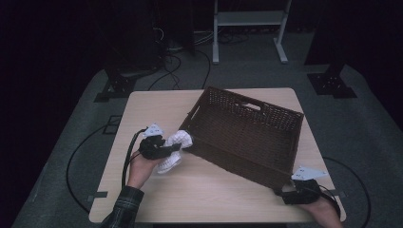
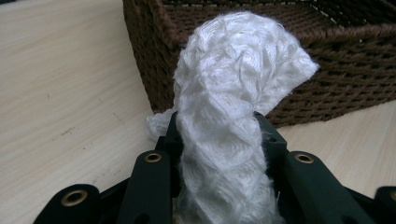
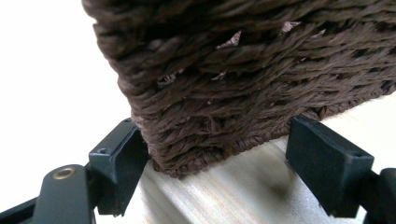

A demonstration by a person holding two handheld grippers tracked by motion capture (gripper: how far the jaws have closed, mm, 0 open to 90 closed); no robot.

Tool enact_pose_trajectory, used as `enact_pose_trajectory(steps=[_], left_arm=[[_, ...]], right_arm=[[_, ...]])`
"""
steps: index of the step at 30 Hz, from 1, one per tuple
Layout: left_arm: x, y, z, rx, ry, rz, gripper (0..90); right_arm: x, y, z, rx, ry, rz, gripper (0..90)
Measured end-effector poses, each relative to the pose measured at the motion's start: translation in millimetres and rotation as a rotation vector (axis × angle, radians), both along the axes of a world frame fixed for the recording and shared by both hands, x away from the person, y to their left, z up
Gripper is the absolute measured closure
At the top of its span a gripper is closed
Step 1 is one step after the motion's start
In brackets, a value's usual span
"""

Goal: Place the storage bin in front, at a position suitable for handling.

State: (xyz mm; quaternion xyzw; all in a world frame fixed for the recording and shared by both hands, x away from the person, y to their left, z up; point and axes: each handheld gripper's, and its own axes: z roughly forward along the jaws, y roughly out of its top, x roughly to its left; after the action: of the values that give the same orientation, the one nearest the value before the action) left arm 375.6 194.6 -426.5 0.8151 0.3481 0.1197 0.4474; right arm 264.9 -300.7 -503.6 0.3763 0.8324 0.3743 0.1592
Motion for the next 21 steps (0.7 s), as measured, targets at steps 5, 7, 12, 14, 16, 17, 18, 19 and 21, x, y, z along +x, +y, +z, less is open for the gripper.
enact_pose_trajectory(steps=[5, 7, 12, 14, 16, 17, 18, 19, 21], left_arm=[[2.4, -3.1, -11.5, 0.040, 0.033, -0.003, 65.1], [3.5, -5.8, -16.9, 0.076, 0.049, -0.009, 65.1], [6.1, -11.2, -26.3, 0.123, 0.078, -0.018, 65.0], [6.3, -13.2, -28.5, 0.133, 0.085, -0.024, 65.0], [6.6, -15.5, -30.8, 0.148, 0.090, -0.029, 65.0], [6.8, -16.7, -32.4, 0.155, 0.094, -0.031, 65.0], [7.1, -17.4, -33.5, 0.163, 0.100, -0.034, 65.0], [7.4, -18.6, -35.5, 0.167, 0.105, -0.037, 65.0], [7.6, -21.0, -40.5, 0.181, 0.113, -0.045, 65.0]], right_arm=[[0.0, 0.0, 0.0, 0.000, 0.000, 0.000, 20.7], [0.0, 0.0, 0.0, 0.000, 0.000, 0.000, 20.8], [0.0, 0.0, 0.0, 0.000, 0.000, 0.000, 20.7], [0.0, 0.0, 0.0, 0.000, 0.000, 0.000, 20.7], [0.0, 0.0, 0.0, 0.000, 0.000, 0.000, 20.7], [0.0, 0.0, 0.0, 0.000, 0.000, 0.000, 20.7], [0.0, 0.0, 0.0, 0.000, 0.000, 0.000, 20.7], [0.0, 0.0, 0.0, 0.000, 0.000, 0.000, 20.7], [0.0, 0.0, 0.0, 0.000, 0.000, 0.000, 20.7]])
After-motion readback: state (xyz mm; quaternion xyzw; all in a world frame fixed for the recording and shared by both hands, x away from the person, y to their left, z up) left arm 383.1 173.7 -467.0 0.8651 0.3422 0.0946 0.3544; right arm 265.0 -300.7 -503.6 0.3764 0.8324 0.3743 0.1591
